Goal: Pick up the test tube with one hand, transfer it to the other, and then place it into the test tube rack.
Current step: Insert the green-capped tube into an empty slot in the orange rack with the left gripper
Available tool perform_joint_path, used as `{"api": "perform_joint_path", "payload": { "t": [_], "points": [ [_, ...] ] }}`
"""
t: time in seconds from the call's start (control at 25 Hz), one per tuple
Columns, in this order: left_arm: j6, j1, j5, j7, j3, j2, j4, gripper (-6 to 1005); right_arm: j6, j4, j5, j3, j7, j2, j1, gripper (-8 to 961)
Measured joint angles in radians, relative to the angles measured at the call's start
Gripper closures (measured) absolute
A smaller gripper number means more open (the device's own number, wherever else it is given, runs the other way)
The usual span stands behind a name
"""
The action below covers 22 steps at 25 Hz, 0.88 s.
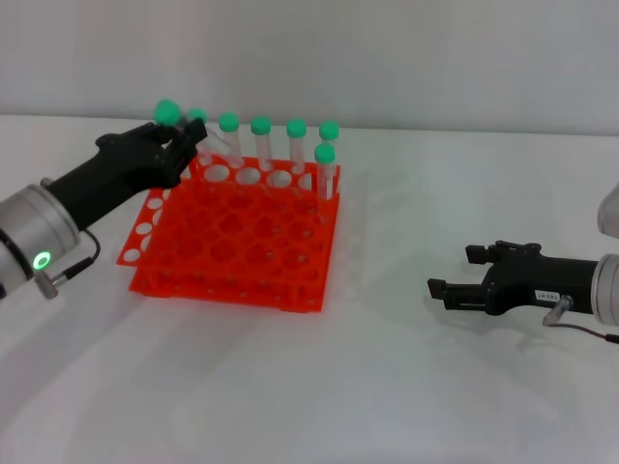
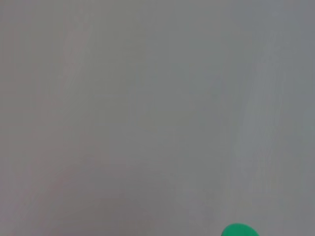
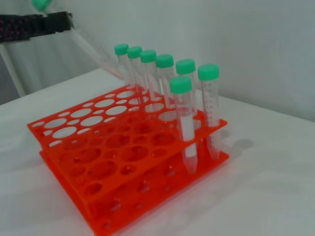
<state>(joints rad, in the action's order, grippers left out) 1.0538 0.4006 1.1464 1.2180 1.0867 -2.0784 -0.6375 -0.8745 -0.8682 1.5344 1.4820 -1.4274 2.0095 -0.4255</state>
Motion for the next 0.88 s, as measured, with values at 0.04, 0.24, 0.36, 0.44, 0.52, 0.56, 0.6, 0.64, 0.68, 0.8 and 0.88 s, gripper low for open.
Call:
{"api": "perform_joint_path", "payload": {
  "t": [0.04,0.24,0.36,0.44,0.52,0.56,0.6,0.64,0.68,0.8,0.88],
  "points": [
    [-0.019,0.008,0.000,0.007,0.002,0.000,0.000,784,0.000,0.000,0.001,0.000,0.000,0.000,0.002,97],
    [-0.082,0.033,0.004,0.054,0.039,0.003,-0.002,783,-0.001,0.001,0.004,0.000,0.001,0.000,0.006,96],
    [-0.100,0.041,0.022,0.077,0.051,0.004,-0.002,782,-0.001,0.001,0.004,0.000,0.001,0.001,0.006,96],
    [-0.105,0.042,0.035,0.090,0.056,0.004,-0.002,782,0.000,0.001,0.004,0.000,0.001,0.001,0.006,96],
    [-0.109,0.043,0.040,0.096,0.064,0.004,0.000,781,0.001,0.001,0.004,0.000,0.001,0.001,0.003,96],
    [-0.114,0.043,0.040,0.097,0.070,0.004,0.003,781,0.001,0.002,0.004,0.000,0.001,0.001,0.001,96],
    [-0.119,0.043,0.040,0.097,0.074,0.004,0.005,781,0.001,0.001,0.004,0.000,0.001,0.001,0.000,96],
    [-0.126,0.044,0.041,0.097,0.081,0.004,0.006,781,0.001,0.001,0.004,0.000,0.001,0.001,-0.001,96],
    [-0.132,0.045,0.041,0.097,0.086,0.004,0.007,780,0.001,0.001,0.004,0.000,0.001,0.001,-0.001,96],
    [-0.141,0.052,0.045,0.097,0.098,0.004,0.011,779,0.003,0.002,0.003,0.000,0.001,0.000,-0.008,97],
    [-0.145,0.066,0.048,0.098,0.100,0.004,0.024,779,0.005,0.001,0.001,0.000,0.001,0.000,-0.012,97]
  ]
}}
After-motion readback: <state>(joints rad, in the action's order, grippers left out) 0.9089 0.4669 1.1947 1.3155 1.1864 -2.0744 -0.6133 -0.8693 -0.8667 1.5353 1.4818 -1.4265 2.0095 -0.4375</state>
